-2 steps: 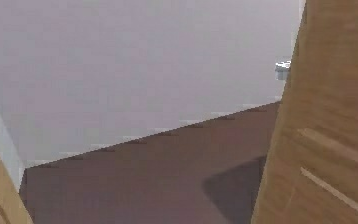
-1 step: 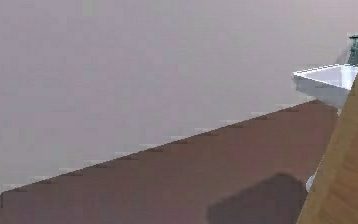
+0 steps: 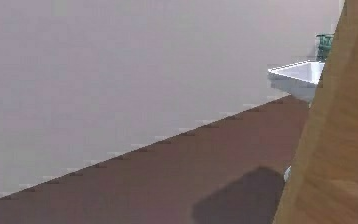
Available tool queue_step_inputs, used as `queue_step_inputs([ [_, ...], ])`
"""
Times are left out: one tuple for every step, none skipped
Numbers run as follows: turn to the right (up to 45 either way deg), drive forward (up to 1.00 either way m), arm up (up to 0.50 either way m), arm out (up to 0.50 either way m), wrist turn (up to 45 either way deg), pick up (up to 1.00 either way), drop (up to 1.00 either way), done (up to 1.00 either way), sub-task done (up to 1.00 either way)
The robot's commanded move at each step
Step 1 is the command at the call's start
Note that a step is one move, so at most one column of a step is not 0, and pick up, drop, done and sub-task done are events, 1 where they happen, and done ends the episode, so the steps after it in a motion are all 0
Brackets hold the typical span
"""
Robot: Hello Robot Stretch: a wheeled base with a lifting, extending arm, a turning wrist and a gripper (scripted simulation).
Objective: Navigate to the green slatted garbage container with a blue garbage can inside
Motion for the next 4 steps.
queue_step_inputs([
  [0.0,0.5,0.0,0.0,0.0,0.0,0.0,0.0,0.0],
  [-24.0,0.0,0.0,0.0,0.0,0.0,0.0,0.0,0.0],
  [0.0,0.35,0.0,0.0,0.0,0.0,0.0,0.0,0.0],
  [45.0,0.0,0.0,0.0,0.0,0.0,0.0,0.0,0.0],
])
